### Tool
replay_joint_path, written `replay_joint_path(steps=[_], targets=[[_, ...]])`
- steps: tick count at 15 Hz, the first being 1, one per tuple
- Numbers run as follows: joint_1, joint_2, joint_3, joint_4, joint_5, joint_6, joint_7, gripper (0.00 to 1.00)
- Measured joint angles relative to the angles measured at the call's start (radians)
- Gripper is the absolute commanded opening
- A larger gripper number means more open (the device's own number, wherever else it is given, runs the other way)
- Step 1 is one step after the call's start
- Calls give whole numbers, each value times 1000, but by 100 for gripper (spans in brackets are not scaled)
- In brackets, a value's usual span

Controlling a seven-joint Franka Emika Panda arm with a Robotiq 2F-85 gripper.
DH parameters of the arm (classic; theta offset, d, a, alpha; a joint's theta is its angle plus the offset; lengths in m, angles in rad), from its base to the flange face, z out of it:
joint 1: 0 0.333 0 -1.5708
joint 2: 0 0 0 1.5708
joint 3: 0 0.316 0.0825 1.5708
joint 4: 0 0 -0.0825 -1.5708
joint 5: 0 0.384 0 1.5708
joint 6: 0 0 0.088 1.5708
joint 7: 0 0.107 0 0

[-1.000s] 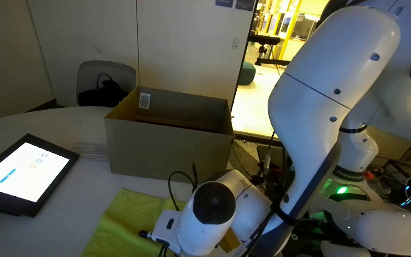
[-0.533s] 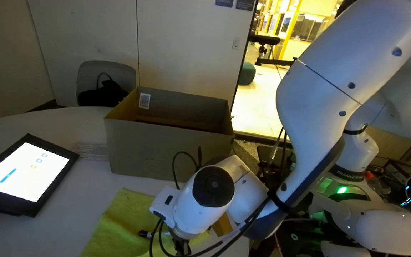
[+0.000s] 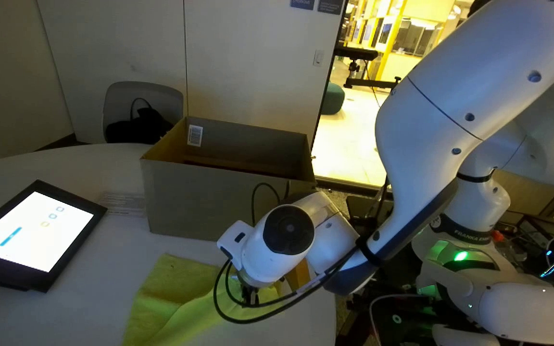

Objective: Put the marker on the green towel, then wrap the marker and put it in the box

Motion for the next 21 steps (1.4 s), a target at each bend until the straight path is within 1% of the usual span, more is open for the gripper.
replay_joint_path(steps=[4, 8, 9, 10, 13, 14, 16, 19, 20, 21], targets=[[-5, 1, -22, -56, 37, -3, 43, 0], [-30, 2, 9, -82, 88, -15, 44, 0], [-40, 2, 25, -82, 98, -17, 44, 25], [-51, 2, 41, -82, 105, -20, 44, 26], [-73, 2, 76, -82, 113, -35, 44, 48], [-76, 0, 79, -82, 113, -38, 44, 57], [-80, -9, 78, -82, 114, -55, 48, 72], [-81, -52, 69, -87, 115, -108, 84, 97], [-81, -75, 67, -91, 115, -132, 105, 100], [-81, -102, 66, -98, 115, -159, 127, 100]])
